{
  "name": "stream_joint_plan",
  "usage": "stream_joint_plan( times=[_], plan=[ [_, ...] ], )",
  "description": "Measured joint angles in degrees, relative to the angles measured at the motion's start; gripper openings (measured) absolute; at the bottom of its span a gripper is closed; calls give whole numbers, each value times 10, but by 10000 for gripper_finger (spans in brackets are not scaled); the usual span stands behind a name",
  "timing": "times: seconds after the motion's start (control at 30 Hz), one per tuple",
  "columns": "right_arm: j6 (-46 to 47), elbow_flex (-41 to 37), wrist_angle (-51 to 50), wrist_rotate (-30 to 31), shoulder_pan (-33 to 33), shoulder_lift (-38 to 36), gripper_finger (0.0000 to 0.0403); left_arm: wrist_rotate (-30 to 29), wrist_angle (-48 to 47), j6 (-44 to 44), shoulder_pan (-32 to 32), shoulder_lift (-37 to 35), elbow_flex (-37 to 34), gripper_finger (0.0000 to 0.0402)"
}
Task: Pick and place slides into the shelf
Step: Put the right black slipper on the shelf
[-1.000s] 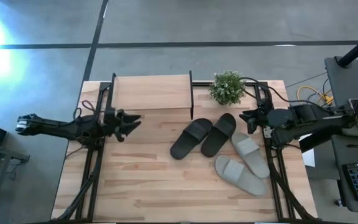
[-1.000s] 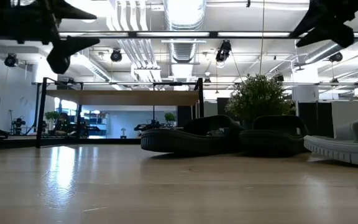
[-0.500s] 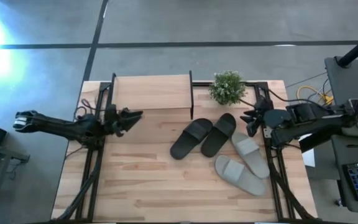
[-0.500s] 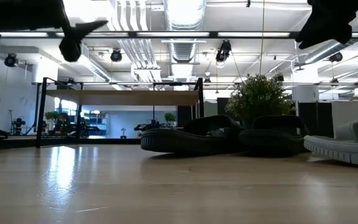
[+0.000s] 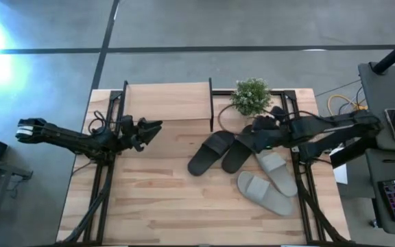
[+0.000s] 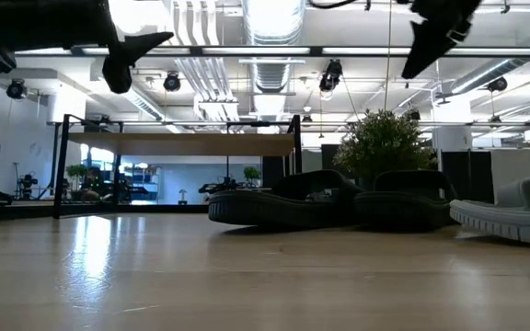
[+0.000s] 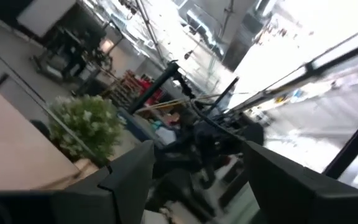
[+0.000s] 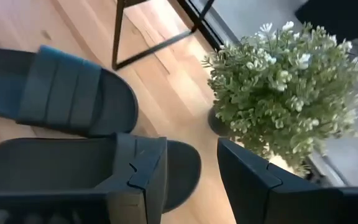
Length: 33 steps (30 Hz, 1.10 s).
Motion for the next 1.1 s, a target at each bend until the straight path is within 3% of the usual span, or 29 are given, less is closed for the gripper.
stream_joint_plan(
  times=[0.2, 0.3, 0.57, 0.7, 0.83, 1.1],
  plan=[
    [84, 75, -124, -6, 0, 96, 138, 12, -17, 97, 0, -18, 28, 233],
    [129, 88, -180, -20, 8, 127, 142, 17, -100, 147, 0, -35, 59, 233],
    [178, 67, -204, -40, 93, 173, 148, -4, -632, 221, 0, -49, 252, 219],
    [274, 28, -199, -38, 125, 174, 148, -29, -798, 239, 0, -36, 324, 196],
    [321, -17, -152, -36, 138, 174, 149, -68, -865, 256, 0, -36, 342, 173],
    [218, -90, 18, -33, 134, 174, 149, -91, -922, 252, 0, -52, 314, 159]
  ],
)
